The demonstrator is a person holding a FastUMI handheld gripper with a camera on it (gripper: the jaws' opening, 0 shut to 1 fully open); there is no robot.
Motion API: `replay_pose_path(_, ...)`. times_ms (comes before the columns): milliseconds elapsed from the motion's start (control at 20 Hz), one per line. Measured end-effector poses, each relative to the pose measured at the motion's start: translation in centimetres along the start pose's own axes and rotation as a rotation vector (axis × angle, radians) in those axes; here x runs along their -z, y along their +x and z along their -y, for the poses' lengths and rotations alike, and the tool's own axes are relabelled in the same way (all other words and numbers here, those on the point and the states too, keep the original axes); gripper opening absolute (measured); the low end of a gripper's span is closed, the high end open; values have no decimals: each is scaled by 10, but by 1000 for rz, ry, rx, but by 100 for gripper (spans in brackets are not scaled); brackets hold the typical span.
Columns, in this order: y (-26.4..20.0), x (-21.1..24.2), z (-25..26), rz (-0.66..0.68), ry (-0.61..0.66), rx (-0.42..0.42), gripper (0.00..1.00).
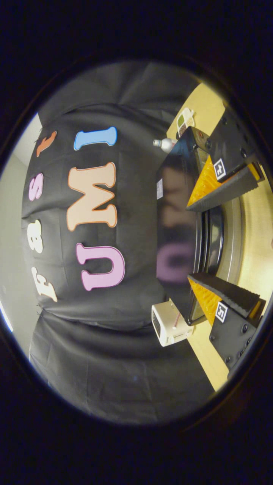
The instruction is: Open the toaster oven, put the food inside, and close the toaster oven door.
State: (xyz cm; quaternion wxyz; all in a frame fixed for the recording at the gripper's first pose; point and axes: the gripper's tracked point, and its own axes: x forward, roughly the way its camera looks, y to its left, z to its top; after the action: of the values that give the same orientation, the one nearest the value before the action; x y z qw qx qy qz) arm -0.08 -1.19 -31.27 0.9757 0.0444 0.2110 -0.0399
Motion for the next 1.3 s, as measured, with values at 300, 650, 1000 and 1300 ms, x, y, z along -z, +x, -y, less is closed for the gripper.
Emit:
replay_pose_path(300, -43, 16, -3, 14, -5, -31, 100)
replay_pose_path(650, -97, 57, -7, 27, -54, -32, 100)
replay_pose_path(1000, -128, 111, -7, -9, -63, -14, 100)
replay_pose_path(1300, -137, 154, -6, -108, -12, -21, 100)
